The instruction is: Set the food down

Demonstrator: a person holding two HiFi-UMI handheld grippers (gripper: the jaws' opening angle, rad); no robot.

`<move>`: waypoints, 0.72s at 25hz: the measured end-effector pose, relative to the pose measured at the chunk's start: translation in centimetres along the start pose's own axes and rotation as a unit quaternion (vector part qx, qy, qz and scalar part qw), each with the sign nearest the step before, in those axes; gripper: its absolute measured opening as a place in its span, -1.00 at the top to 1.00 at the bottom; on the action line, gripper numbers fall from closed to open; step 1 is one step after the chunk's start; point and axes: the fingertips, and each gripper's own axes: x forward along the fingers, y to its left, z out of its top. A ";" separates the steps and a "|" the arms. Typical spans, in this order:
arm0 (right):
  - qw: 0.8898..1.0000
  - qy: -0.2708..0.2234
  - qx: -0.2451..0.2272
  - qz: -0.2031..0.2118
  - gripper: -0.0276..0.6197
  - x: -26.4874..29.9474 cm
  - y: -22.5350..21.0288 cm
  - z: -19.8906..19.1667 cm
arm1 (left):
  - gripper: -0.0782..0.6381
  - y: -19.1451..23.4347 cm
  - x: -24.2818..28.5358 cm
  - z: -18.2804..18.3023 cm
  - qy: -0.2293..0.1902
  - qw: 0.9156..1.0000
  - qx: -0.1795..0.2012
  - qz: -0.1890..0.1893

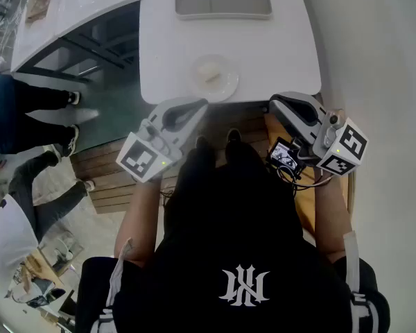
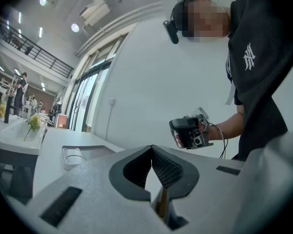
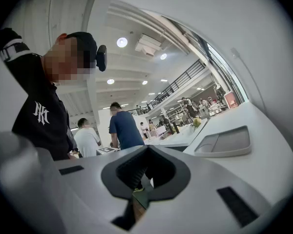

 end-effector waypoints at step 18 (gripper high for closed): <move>0.996 0.041 0.048 -0.056 0.89 3.7 -0.5 -4.1 | 0.76 3.1 -3.9 -3.4 0.018 0.999 -0.046 0.001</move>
